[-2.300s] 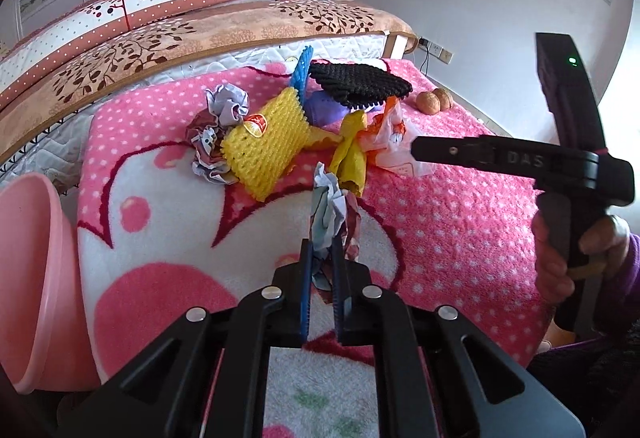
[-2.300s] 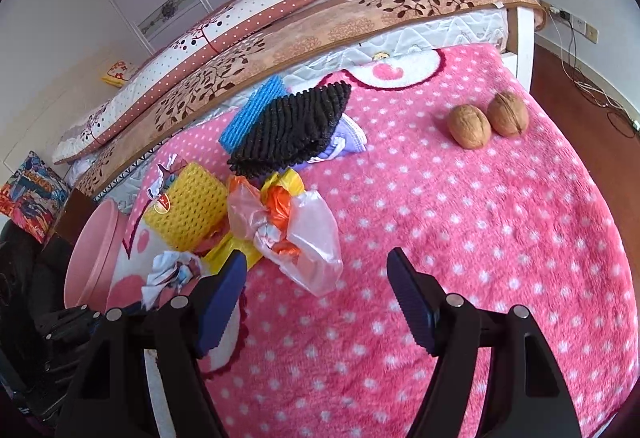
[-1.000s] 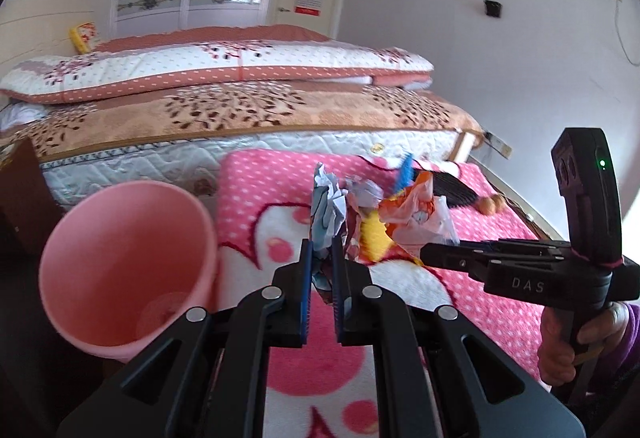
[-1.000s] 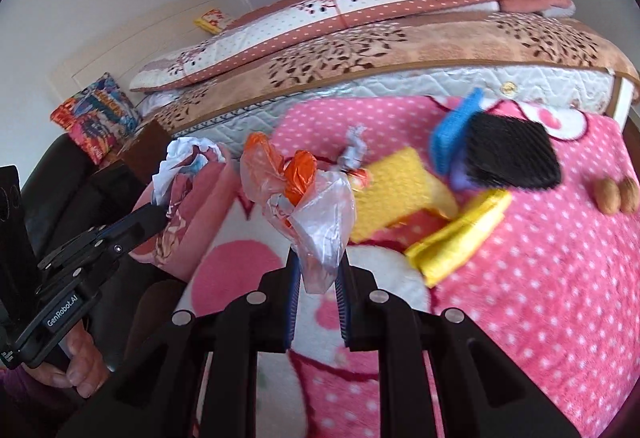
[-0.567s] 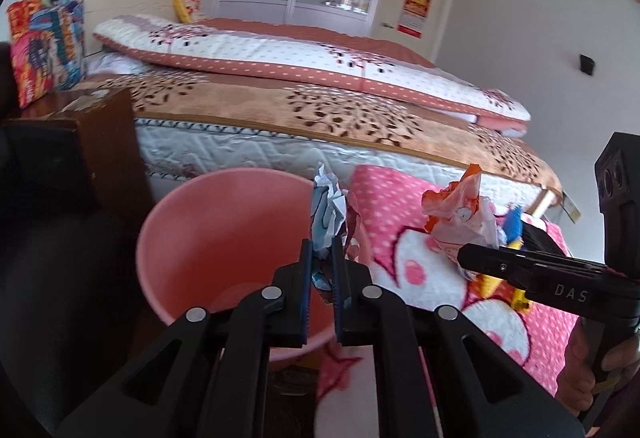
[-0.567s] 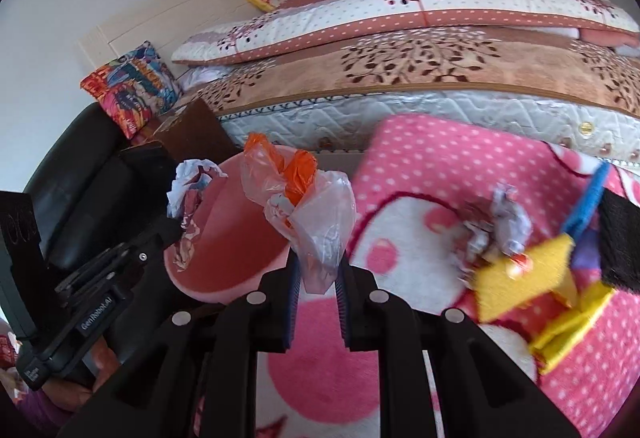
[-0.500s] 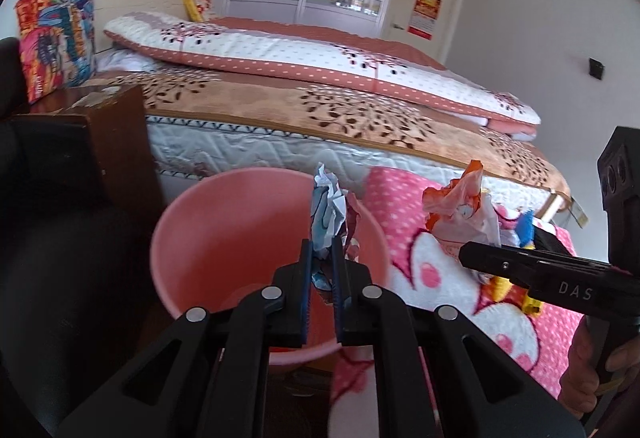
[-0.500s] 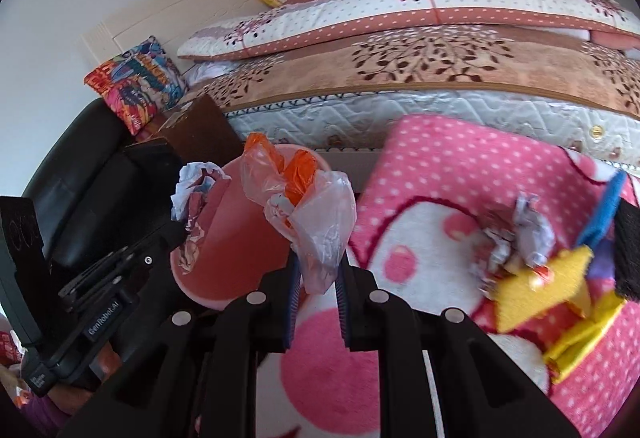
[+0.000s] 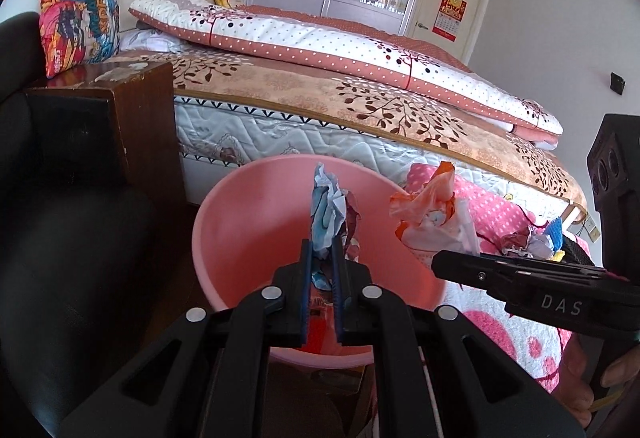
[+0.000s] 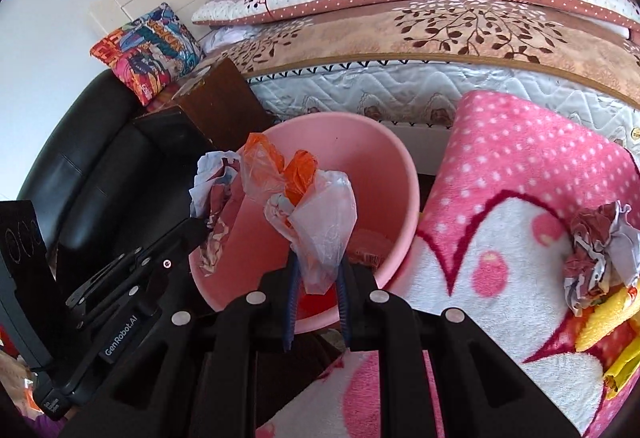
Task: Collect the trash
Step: 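Open left gripper dropping wrapper while right gripper drops orange-white bag into bucket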
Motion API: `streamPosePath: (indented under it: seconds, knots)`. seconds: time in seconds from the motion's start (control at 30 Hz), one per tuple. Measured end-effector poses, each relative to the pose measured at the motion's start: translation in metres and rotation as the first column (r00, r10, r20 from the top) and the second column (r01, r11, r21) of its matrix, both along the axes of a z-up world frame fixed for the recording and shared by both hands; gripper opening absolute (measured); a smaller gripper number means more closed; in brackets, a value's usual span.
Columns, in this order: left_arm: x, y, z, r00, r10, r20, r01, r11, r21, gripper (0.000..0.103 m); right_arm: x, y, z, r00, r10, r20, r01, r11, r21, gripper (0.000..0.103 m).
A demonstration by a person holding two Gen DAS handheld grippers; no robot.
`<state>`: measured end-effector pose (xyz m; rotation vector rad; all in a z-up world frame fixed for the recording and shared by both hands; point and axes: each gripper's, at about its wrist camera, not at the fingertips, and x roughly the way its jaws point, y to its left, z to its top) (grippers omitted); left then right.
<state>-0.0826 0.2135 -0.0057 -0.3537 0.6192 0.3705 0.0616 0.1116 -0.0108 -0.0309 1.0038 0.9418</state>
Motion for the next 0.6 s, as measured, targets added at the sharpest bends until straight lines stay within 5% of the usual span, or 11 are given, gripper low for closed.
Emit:
streamPosePath:
  seconds: [0.6]
  knots:
    - [0.005,0.010,-0.011,1.000,0.006,-0.025,-0.006,1.000,-0.007,0.008,0.002,0.021,-0.014,1.000,0.014,0.007,-0.014,0.999,-0.032,0.017]
